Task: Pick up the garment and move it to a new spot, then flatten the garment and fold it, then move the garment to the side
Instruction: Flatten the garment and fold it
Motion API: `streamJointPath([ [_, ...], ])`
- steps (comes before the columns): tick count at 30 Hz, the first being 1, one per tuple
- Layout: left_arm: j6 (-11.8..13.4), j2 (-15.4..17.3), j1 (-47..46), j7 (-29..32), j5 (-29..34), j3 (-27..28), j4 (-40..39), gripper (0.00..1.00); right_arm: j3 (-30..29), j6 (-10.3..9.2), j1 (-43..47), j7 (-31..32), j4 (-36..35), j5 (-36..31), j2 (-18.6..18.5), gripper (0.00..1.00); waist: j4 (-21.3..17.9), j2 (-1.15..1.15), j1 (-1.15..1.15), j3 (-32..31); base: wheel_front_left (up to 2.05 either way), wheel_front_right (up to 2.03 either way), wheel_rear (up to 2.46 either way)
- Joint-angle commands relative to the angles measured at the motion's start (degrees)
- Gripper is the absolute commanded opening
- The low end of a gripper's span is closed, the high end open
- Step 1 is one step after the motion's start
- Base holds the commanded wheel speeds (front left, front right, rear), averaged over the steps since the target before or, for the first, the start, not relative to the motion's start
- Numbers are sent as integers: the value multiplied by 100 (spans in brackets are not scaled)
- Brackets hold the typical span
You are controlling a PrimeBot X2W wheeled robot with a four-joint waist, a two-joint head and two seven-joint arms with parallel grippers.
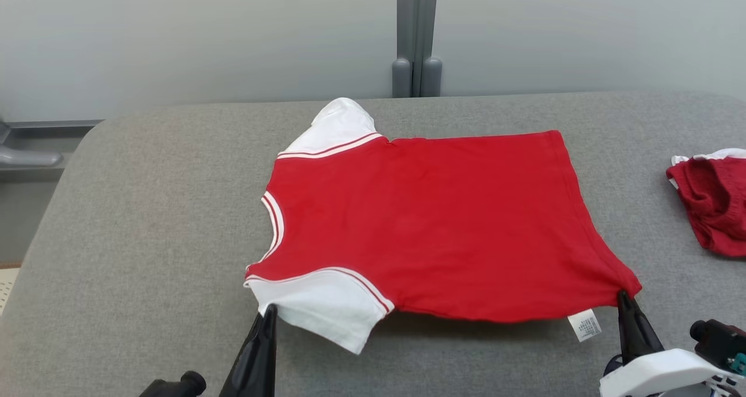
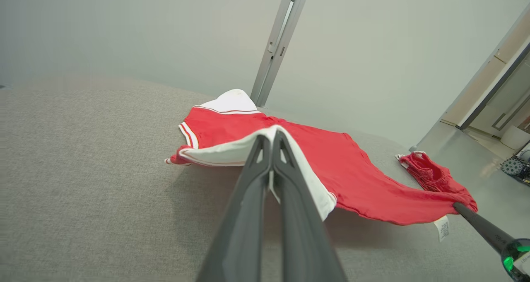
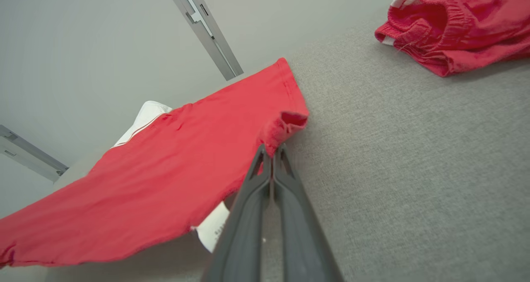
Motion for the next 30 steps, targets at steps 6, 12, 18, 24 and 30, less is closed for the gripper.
streamJointPath([
  [6,11,44,180,150,-165,-48,183,0,-20,-1,345,297,-323,200,-19,0,-78,0,0,264,0,0,0],
  [12,-91,-45,-451,-37,-215,-82,770,0,92,-1,-181,159,92,323,-20,0,-163,0,0,701,0,0,0],
  [18,-191,-125,-1465,-273,-231,-35,1480,0,156,-1,-898,-76,565,467,-19,0,-193,0,0,1019,0,0,0],
  [24,-246,-187,-2718,-599,-235,-5,2502,0,46,-1,-1747,-306,1202,496,-20,0,-238,0,0,1382,0,0,0],
  [30,-265,-210,-3763,-897,-148,41,3391,0,77,-1,-2363,-502,1686,470,-19,0,-273,0,0,1697,0,0,0],
])
